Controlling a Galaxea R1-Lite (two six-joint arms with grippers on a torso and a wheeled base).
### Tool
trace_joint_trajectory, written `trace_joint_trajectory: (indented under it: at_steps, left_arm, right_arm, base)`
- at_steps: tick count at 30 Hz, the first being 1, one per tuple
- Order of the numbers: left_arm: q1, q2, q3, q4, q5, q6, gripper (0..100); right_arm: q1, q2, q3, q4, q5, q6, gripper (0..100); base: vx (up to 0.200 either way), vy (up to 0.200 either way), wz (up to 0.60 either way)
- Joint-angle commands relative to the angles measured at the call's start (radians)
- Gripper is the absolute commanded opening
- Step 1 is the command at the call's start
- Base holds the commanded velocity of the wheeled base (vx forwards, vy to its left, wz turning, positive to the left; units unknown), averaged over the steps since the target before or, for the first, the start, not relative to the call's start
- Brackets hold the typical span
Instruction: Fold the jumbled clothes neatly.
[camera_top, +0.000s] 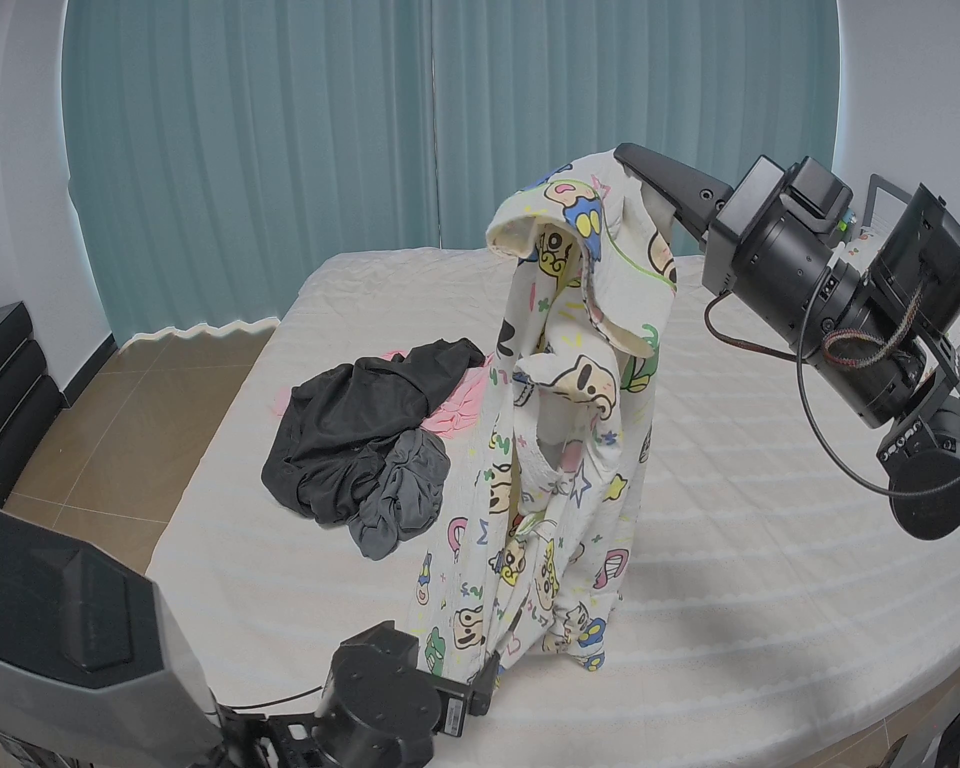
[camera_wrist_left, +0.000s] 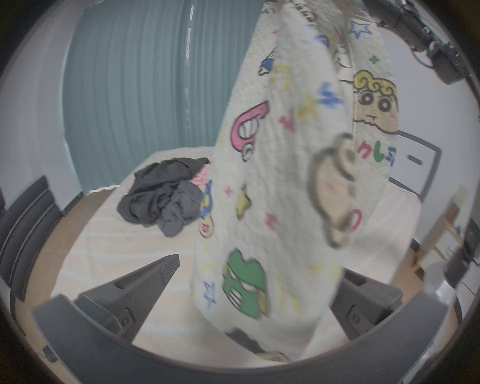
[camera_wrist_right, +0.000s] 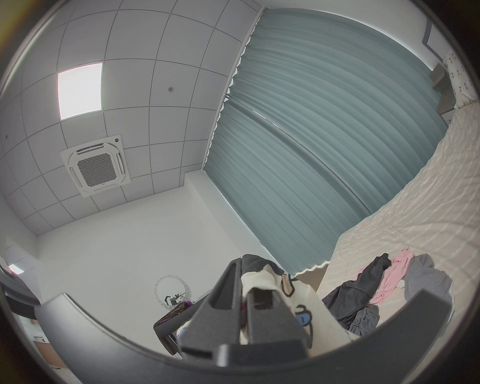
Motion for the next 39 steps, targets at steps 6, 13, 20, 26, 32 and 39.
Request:
trace_joint_trajectory:
  at_steps: [6,13,20,26,32,39]
  left_arm:
    - [-0.025,-0.088,0.081,-0.012,-0.14,0.002,100]
    - [-0.006,-0.082,-0.024,-0.124,-0.151,-0.021,100]
    - [-0.002,-0.096,0.039,-0.142,-0.154,-0.021,100]
    - [-0.008,-0.106,0.129,-0.147,-0.257,-0.013,100]
    - [0.012,-0.085,0.065,-0.147,-0.263,-0.01,100]
    - [0.069,0.032,0.009,-0.159,-0.271,0.064,100]
  right_arm:
    - [0.015,0.013,-0.026,0.001,-0.001,0.001,0]
    - [0.036,0.029,-0.016,0.001,-0.001,0.0,0]
    - [0.035,0.03,-0.021,0.001,-0.001,0.001,0]
    - [0.036,0.027,-0.026,0.003,-0.001,0.0,0]
    - [0.069,0.013,-0.024,0.017,-0.004,0.0,0]
    - [0.101,-0.011,-0.024,0.026,-0.008,0.0,0]
  base:
    - [0.0,0.0,0.0]
    - [0.0,0.0,0.0]
    - [0.0,0.0,0.0]
    - [0.0,0.0,0.0]
    - [0.0,0.0,0.0]
    - [0.0,0.0,0.0]
